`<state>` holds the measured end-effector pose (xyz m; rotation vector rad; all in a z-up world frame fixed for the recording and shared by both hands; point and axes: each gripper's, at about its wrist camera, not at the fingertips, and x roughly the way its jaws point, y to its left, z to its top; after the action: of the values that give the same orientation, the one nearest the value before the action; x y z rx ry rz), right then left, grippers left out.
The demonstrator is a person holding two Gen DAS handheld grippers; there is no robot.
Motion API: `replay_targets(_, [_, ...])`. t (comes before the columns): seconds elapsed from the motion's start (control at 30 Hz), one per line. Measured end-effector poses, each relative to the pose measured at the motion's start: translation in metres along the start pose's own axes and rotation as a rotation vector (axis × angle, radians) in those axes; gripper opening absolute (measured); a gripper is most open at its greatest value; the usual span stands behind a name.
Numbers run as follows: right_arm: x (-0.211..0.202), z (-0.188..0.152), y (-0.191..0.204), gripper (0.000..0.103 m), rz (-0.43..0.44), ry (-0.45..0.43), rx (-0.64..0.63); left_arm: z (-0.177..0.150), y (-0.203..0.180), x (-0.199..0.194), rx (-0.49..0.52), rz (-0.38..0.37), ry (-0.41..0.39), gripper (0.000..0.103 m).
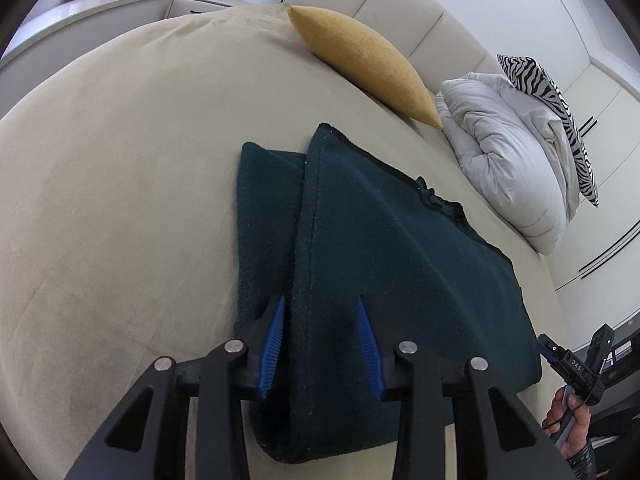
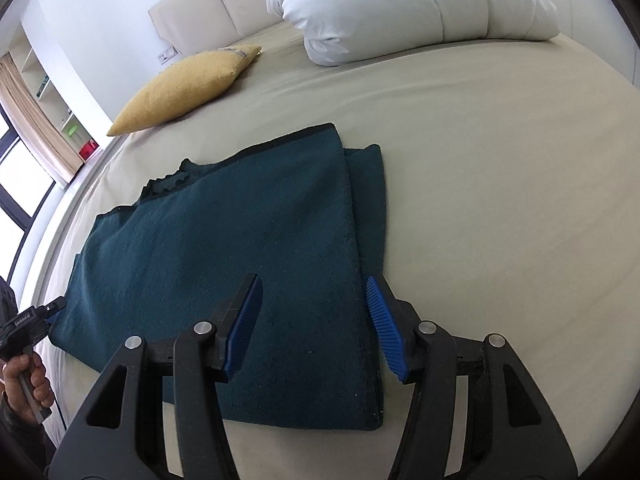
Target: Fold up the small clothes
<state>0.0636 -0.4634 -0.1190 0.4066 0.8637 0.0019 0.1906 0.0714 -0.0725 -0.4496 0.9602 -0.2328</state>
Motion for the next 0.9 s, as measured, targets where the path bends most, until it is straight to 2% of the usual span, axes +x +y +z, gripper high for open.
replay_targets(0.23, [0.000,-0.006,-0.003,0.052,-0.007,0.017,-0.012,-0.003,-0.007,0.000,0.034,0.029,0.010,0.035])
replay_targets(0.3, [0.003,-0.008,-0.004,0.051,-0.013,0.029,-0.011,-0.004,-0.009,0.002,0.043,0.034,0.015,0.026])
replay_targets(0.33, [0.005,-0.008,-0.005,0.051,-0.016,0.033,-0.011,-0.005,-0.009,0.003,0.050,0.037,0.026,0.012])
replay_targets(0.37, [0.006,-0.009,-0.006,0.046,-0.018,0.035,-0.009,-0.006,-0.009,0.004,0.051,0.036,0.031,0.007])
replay_targets(0.4, [0.006,-0.009,-0.008,0.039,-0.025,0.035,-0.005,-0.007,-0.009,0.004,0.052,0.036,0.028,0.007])
replay_targets(0.5, [0.005,-0.008,-0.015,0.030,-0.032,0.029,0.020,-0.009,-0.007,0.000,0.045,0.027,0.016,0.006])
replay_targets(0.63, [0.000,-0.009,-0.018,0.027,-0.049,0.014,0.032,-0.015,-0.001,-0.009,0.020,0.012,-0.008,0.006])
replay_targets(0.77, [-0.002,-0.013,-0.011,0.016,-0.065,0.020,-0.008,-0.029,0.003,-0.016,0.008,0.008,-0.023,0.006])
replay_targets(0.9, [-0.002,-0.016,-0.005,0.012,-0.089,0.029,-0.054,-0.044,0.008,-0.018,-0.011,0.007,-0.025,0.006])
